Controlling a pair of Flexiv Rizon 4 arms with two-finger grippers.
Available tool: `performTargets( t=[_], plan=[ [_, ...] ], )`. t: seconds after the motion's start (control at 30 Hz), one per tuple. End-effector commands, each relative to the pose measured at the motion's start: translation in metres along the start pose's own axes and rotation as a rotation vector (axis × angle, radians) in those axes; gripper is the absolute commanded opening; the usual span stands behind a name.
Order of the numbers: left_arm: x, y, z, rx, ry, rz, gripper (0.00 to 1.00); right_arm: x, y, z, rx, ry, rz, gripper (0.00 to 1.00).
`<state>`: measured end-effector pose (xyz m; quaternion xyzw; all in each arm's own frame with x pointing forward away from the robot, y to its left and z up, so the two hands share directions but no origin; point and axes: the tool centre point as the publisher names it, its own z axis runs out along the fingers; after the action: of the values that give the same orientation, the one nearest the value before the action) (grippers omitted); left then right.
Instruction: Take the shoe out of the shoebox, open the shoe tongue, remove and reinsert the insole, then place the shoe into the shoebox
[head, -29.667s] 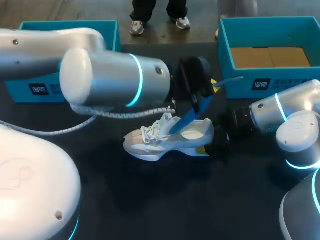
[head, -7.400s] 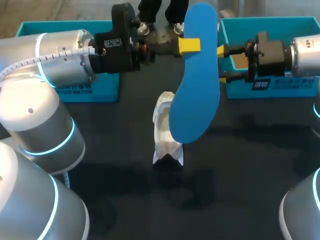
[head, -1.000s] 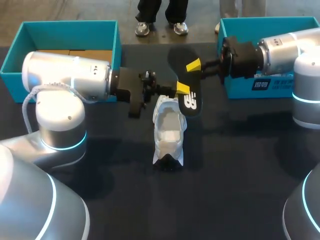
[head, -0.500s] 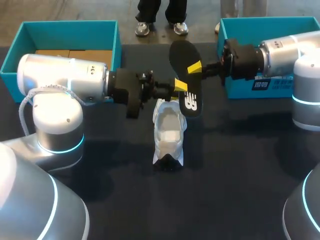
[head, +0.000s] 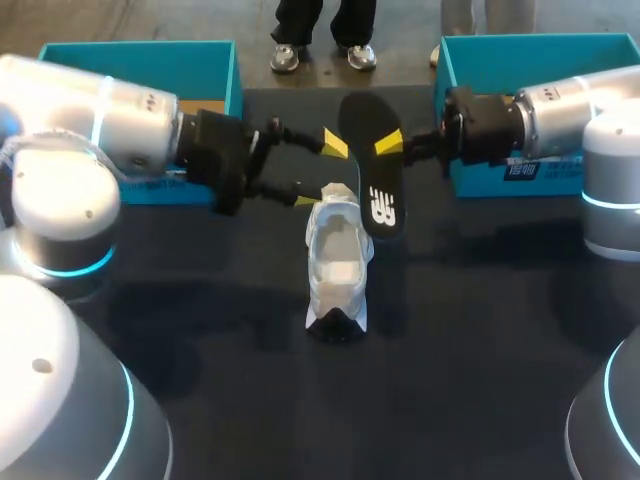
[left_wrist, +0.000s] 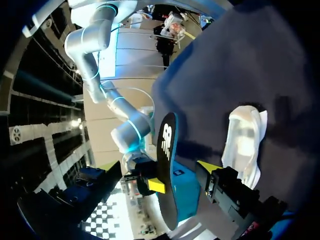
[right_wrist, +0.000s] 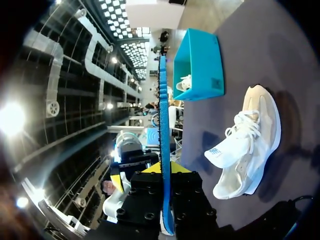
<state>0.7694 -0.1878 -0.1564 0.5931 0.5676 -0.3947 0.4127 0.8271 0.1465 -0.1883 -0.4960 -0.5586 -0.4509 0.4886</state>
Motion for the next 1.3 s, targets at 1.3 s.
performTargets(
  t=[1.3],
  plan=[
    [-0.04,0.045,-0.032,0.181,1.046,-0.214,1.0,-0.013,-0.002,0.024,0.062,-0.008,0.015,0.0]
  ],
)
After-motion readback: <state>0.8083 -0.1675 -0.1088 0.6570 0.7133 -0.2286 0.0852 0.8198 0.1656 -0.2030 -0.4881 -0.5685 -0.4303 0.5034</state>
